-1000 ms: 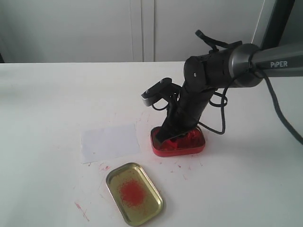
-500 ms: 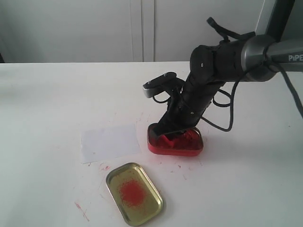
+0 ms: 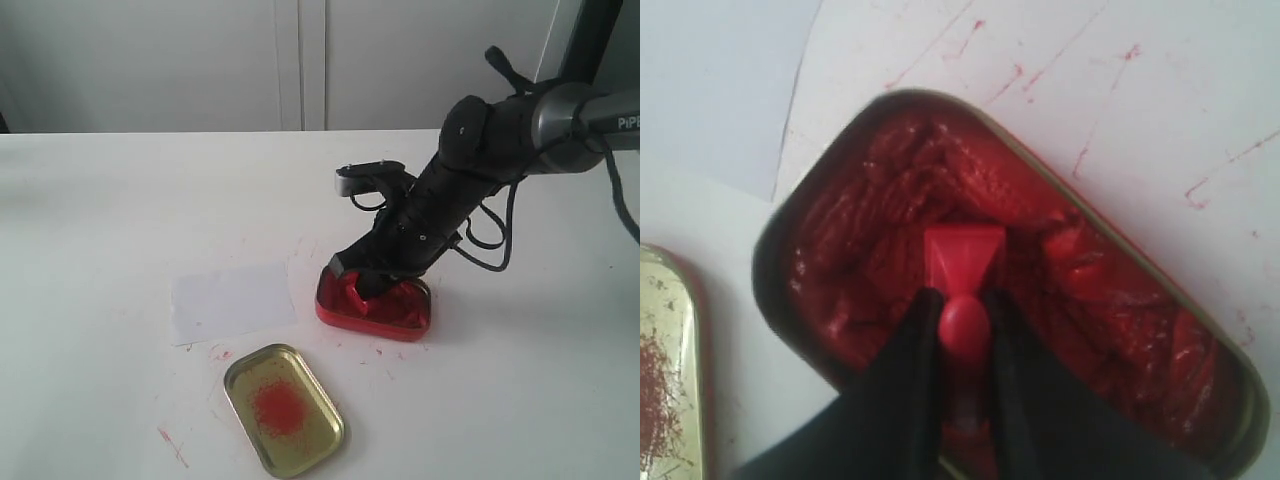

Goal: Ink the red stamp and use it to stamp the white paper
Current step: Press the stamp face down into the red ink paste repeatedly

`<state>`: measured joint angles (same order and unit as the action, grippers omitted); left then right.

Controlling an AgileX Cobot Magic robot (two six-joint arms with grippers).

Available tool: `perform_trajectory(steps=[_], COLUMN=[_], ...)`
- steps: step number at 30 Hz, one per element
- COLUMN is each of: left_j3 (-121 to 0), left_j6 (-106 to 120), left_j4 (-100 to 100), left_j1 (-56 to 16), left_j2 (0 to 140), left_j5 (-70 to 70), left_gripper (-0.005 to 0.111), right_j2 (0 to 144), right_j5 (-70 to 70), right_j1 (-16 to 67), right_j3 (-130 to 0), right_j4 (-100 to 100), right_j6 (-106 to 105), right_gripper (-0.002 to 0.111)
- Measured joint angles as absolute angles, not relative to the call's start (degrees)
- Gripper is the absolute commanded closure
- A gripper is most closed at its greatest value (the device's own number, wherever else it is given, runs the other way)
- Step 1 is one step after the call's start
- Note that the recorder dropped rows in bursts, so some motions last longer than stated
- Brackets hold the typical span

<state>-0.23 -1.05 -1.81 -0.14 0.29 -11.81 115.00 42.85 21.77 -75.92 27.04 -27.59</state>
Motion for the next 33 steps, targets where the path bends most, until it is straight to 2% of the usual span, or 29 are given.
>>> perform_trajectory(steps=[17,33], left_j3=[-0.2,-0.2], left_j6=[-1.1,-1.1], left_j4=[-1.8,-1.8], left_j1=[-0.1,-0.1], left_j2=[0.3,0.3], left_j5=[-11.8,-11.8], left_gripper=[0.107,0.107], right_j2=[115.2,116.8], right_j5=[45.3,45.6], right_j1=[18.3,18.3], right_j3=[-75.9,-75.9], right_j4=[34.5,35.5], right_j6=[-32.2,-32.6], right_gripper=[0.108,0.108])
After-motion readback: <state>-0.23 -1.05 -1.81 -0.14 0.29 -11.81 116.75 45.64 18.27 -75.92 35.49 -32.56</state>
